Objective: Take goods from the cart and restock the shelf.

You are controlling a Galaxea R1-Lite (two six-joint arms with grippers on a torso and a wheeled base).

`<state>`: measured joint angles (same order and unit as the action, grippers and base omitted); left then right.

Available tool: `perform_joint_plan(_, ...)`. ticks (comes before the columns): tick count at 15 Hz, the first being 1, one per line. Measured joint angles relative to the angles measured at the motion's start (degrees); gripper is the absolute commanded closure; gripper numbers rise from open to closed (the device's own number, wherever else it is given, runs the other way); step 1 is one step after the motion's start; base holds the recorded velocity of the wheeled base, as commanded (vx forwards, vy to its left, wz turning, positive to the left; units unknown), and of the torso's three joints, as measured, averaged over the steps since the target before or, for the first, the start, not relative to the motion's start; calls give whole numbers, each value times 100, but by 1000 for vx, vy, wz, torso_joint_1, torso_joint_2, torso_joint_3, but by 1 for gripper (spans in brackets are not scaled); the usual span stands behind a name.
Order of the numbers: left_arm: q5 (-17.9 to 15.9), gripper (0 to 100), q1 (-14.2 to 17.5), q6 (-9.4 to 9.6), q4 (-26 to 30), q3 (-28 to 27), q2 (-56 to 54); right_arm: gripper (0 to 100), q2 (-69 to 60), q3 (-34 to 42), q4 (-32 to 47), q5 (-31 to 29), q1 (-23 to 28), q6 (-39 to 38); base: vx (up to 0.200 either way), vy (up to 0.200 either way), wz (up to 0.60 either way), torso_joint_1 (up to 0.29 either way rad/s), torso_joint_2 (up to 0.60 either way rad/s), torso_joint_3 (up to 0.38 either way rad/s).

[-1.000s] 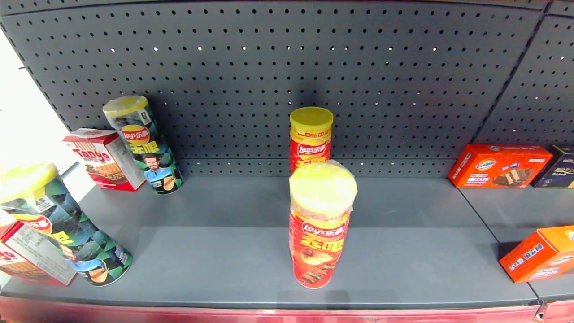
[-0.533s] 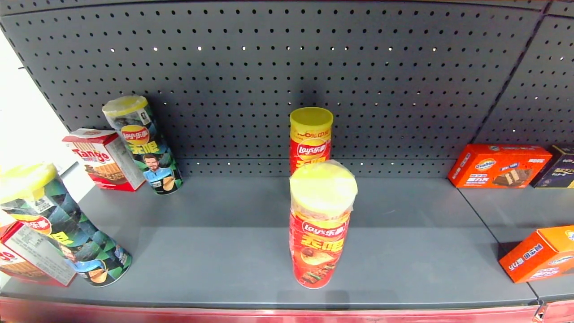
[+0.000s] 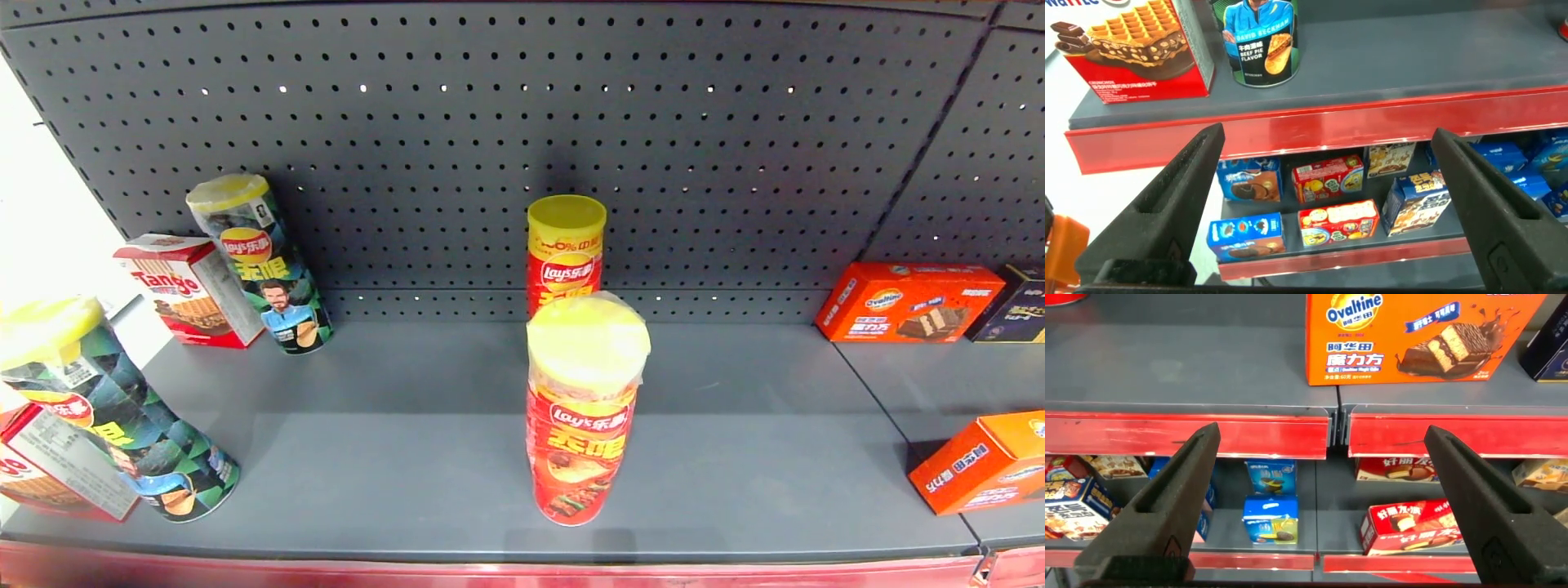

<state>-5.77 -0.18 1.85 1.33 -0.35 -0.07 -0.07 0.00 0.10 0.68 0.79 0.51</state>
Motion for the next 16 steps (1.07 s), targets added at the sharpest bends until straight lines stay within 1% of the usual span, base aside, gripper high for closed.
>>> perform_joint_plan(5, -2, 0, 0, 2, 0, 0, 0, 0, 0, 0, 0, 0, -2, 0, 0, 0, 0, 0, 0, 0)
perform_joint_plan(7, -9, 0, 0, 4, -2, 2, 0, 0, 0, 0, 0, 0, -2, 0, -200, 0, 0, 0, 2, 5)
perform_joint_plan(16, -13, 0, 2, 9, -2, 2, 0, 0, 0, 0, 4, 0, -2, 0, 0, 0, 0, 0, 0, 0)
